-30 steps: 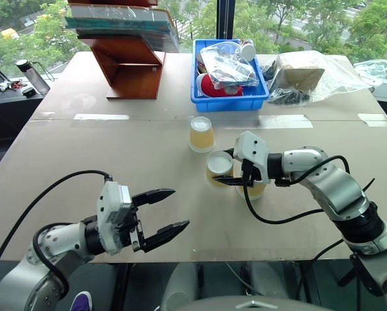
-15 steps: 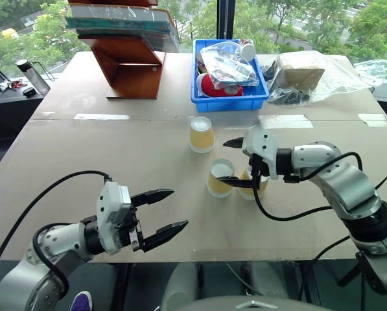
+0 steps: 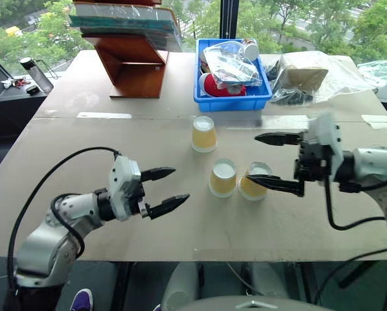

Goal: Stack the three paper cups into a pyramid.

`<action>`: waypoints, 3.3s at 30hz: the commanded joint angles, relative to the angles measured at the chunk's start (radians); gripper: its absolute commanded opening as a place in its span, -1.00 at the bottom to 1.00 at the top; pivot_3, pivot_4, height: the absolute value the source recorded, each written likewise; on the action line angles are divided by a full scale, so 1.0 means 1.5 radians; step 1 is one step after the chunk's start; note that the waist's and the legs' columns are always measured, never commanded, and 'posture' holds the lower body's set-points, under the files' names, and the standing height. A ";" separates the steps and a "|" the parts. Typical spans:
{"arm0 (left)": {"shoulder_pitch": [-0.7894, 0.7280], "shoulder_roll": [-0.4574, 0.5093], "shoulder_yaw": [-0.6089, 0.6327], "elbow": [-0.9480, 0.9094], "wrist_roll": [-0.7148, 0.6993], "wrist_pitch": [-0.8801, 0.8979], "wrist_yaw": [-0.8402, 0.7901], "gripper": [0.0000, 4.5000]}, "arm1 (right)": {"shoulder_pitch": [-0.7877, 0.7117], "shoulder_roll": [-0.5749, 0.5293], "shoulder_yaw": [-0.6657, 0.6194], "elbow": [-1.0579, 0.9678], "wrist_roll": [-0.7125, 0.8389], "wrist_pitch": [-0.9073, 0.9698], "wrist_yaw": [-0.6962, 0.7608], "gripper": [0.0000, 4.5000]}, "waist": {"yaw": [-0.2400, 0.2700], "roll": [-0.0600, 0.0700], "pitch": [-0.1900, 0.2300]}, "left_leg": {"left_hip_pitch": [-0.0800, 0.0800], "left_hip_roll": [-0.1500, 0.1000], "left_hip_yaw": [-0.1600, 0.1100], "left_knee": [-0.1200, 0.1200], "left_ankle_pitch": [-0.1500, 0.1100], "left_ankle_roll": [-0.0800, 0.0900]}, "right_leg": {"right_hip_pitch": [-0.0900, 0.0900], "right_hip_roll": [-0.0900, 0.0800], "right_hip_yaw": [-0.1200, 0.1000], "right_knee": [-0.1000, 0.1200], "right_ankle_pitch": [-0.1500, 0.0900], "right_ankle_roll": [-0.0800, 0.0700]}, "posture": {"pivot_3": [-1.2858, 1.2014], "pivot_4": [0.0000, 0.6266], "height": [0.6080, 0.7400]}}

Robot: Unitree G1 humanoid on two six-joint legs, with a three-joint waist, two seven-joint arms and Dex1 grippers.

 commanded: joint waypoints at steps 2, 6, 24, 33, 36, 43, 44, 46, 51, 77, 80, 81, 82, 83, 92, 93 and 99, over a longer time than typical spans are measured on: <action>-0.068 -0.012 -0.021 0.070 0.031 -0.010 0.006 0.97 | 0.080 0.004 -0.110 -0.044 0.048 -0.019 -0.042 0.97 | -0.006 0.000 0.000 | 0.000 0.000 0.001 0.000 0.000 0.000 | 0.000 0.000 0.001 0.000 0.000 0.000 | 0.03 -0.52 1.00; -0.105 -0.014 -0.063 0.125 0.075 -0.030 -0.015 0.97 | 0.183 0.012 -0.145 -0.067 0.016 -0.099 -0.023 0.97 | -0.006 0.000 0.000 | 0.000 0.000 0.000 0.000 0.000 0.000 | 0.000 0.000 0.000 0.000 0.000 0.000 | 0.03 -0.52 1.00; -0.264 -0.110 -0.224 0.339 0.292 -0.140 0.012 0.97 | 0.380 0.038 -0.157 -0.160 -0.018 -0.194 -0.109 0.97 | 0.001 -0.001 0.000 | 0.000 0.000 0.001 0.001 0.000 -0.001 | 0.000 0.001 0.001 0.001 0.000 0.000 | 0.03 -0.52 1.00; -0.276 -0.145 -0.235 0.324 0.288 -0.136 -0.005 0.97 | 0.389 0.026 -0.155 -0.164 -0.011 -0.203 -0.122 0.97 | 0.009 -0.001 0.000 | 0.000 0.000 0.001 0.002 0.001 -0.001 | 0.001 0.001 0.001 0.002 0.000 0.000 | 0.03 -0.52 1.00; -0.278 -0.148 -0.233 0.309 0.288 -0.122 -0.005 0.97 | 0.387 0.024 -0.150 -0.161 -0.012 -0.206 -0.119 0.97 | 0.010 -0.001 0.000 | 0.000 0.000 0.001 0.002 0.001 -0.001 | 0.000 0.001 0.001 0.002 0.000 0.000 | 0.03 -0.52 1.00; -0.286 -0.133 -0.199 0.300 0.274 -0.083 -0.001 0.97 | 0.375 0.029 -0.125 -0.153 -0.021 -0.217 -0.118 0.97 | 0.009 -0.001 0.000 | 0.000 0.000 0.001 0.002 0.001 -0.001 | 0.000 0.001 0.001 0.002 0.000 0.000 | 0.03 -0.52 1.00; -0.287 -0.128 -0.192 0.303 0.272 -0.078 -0.001 0.97 | 0.372 0.030 -0.122 -0.152 -0.020 -0.219 -0.117 0.97 | 0.009 -0.001 0.000 | 0.000 0.000 0.001 0.002 0.001 -0.001 | 0.000 0.001 0.001 0.002 0.000 0.000 | 0.03 -0.52 1.00; -0.298 -0.113 -0.169 0.322 0.264 -0.068 -0.003 0.97 | 0.364 0.029 -0.114 -0.152 -0.016 -0.225 -0.111 0.97 | 0.009 -0.001 0.000 | 0.000 0.000 0.000 0.002 0.001 -0.001 | 0.000 0.001 0.001 0.002 0.000 0.000 | 0.03 -0.52 1.00; -0.365 -0.099 -0.156 0.418 0.280 -0.091 -0.002 0.97 | 0.344 0.034 -0.095 -0.145 -0.016 -0.241 -0.107 0.97 | 0.011 -0.001 0.000 | 0.000 0.000 0.000 0.003 0.001 -0.001 | 0.001 0.001 0.001 0.002 0.000 0.000 | 0.03 -0.52 1.00; -0.552 -0.212 -0.152 0.680 0.298 -0.210 -0.025 0.97 | 0.395 0.051 -0.099 -0.155 -0.044 -0.282 -0.149 0.97 | 0.009 -0.003 0.001 | -0.001 -0.001 0.000 0.004 0.002 -0.003 | 0.000 0.001 0.000 0.003 0.000 0.000 | 0.03 -0.52 1.00; -0.565 -0.222 -0.154 0.688 0.300 -0.210 -0.027 0.97 | 0.394 0.051 -0.097 -0.155 -0.047 -0.283 -0.150 0.97 | 0.009 -0.003 0.001 | 0.000 -0.001 0.000 0.004 0.002 -0.003 | 0.000 0.001 0.000 0.003 0.000 0.000 | 0.03 -0.52 1.00; -0.569 -0.224 -0.155 0.690 0.301 -0.210 -0.026 0.97 | 0.394 0.051 -0.097 -0.156 -0.048 -0.282 -0.150 0.97 | 0.009 -0.003 0.001 | 0.000 -0.001 0.000 0.004 0.002 -0.003 | 0.000 0.001 0.000 0.003 0.000 0.000 | 0.03 -0.52 1.00; -0.574 -0.226 -0.155 0.693 0.303 -0.211 -0.026 0.97 | 0.394 0.051 -0.097 -0.156 -0.048 -0.282 -0.151 0.97 | 0.009 -0.003 0.001 | 0.000 -0.001 0.000 0.004 0.002 -0.003 | 0.000 0.001 0.000 0.003 0.000 0.000 | 0.03 -0.52 1.00; -0.577 -0.227 -0.155 0.694 0.303 -0.211 -0.026 0.97 | 0.394 0.051 -0.097 -0.157 -0.049 -0.281 -0.151 0.97 | 0.008 -0.003 0.001 | -0.001 -0.001 0.000 0.004 0.002 -0.003 | 0.000 0.001 0.000 0.003 0.000 0.000 | 0.03 -0.52 1.00; -0.570 -0.219 -0.152 0.681 0.306 -0.219 -0.035 0.09 | 0.406 0.049 -0.103 -0.164 -0.050 -0.277 -0.159 1.00 | 0.009 -0.003 0.001 | -0.001 -0.001 0.000 0.004 0.002 -0.003 | 0.000 0.001 0.000 0.003 0.000 0.000 | 0.03 -0.52 1.00; -0.567 -0.213 -0.152 0.671 0.306 -0.219 -0.040 0.09 | 0.408 0.049 -0.103 -0.165 -0.049 -0.276 -0.160 1.00 | 0.009 -0.003 0.001 | -0.001 -0.001 0.000 0.004 0.002 -0.003 | 0.000 0.001 0.000 0.003 0.000 0.000 | 0.03 -0.52 1.00; -0.564 -0.183 -0.143 0.498 0.199 -0.073 -0.142 0.09 | 0.443 0.051 -0.128 -0.160 -0.041 -0.279 -0.156 1.00 | 0.010 -0.003 0.001 | -0.001 -0.001 0.000 0.004 0.002 -0.003 | 0.000 0.001 0.000 0.003 0.000 0.000 | 0.03 -0.52 1.00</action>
